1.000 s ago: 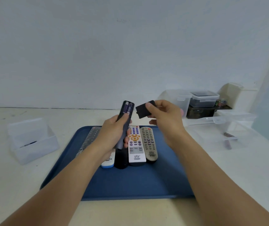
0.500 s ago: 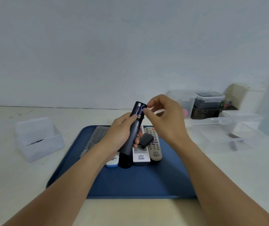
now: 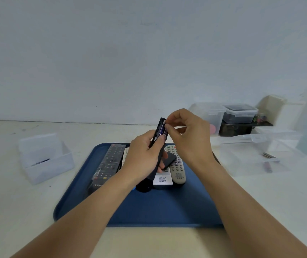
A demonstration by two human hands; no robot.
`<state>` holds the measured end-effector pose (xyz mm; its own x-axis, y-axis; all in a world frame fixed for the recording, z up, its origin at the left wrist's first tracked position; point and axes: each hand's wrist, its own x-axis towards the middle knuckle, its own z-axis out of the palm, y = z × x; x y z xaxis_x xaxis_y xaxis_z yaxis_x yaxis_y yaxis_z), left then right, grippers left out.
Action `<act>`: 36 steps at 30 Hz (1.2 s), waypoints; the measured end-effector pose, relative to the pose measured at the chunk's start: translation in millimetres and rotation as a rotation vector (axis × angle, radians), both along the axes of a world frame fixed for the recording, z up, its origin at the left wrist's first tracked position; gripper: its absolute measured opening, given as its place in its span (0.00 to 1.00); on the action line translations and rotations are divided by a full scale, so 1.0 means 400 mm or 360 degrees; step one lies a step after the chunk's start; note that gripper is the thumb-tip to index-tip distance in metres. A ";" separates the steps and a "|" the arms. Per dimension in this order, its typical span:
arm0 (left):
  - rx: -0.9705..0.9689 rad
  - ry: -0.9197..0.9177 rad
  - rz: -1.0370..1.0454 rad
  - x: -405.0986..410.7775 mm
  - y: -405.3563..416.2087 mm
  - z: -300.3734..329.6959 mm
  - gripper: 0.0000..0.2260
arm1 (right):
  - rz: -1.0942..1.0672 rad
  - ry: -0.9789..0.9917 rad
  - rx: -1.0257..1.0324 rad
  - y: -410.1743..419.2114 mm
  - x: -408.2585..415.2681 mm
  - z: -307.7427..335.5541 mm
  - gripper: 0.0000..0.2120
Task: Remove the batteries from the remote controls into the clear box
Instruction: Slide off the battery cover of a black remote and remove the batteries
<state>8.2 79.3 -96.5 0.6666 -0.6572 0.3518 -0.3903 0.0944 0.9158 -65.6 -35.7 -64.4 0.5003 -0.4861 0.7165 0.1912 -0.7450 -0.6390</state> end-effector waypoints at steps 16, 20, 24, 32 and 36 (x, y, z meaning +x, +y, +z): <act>0.0092 -0.0006 -0.0067 -0.021 -0.004 -0.002 0.11 | 0.0137 0.0086 0.0131 -0.017 -0.001 0.007 0.05; 0.0141 -0.0020 -0.0066 -0.025 -0.004 -0.007 0.10 | 0.0179 0.0122 0.0161 -0.019 0.000 0.006 0.07; 0.0168 0.0051 -0.0071 -0.026 -0.005 -0.006 0.10 | 0.0216 0.0113 0.0165 -0.018 -0.004 0.007 0.09; 0.0145 0.0098 -0.0113 -0.020 -0.001 0.007 0.10 | 0.0202 0.0150 0.0268 -0.032 -0.008 0.006 0.05; 0.0072 0.0121 -0.0110 -0.013 0.006 0.019 0.10 | 0.0299 0.0097 0.0413 -0.027 -0.004 0.002 0.05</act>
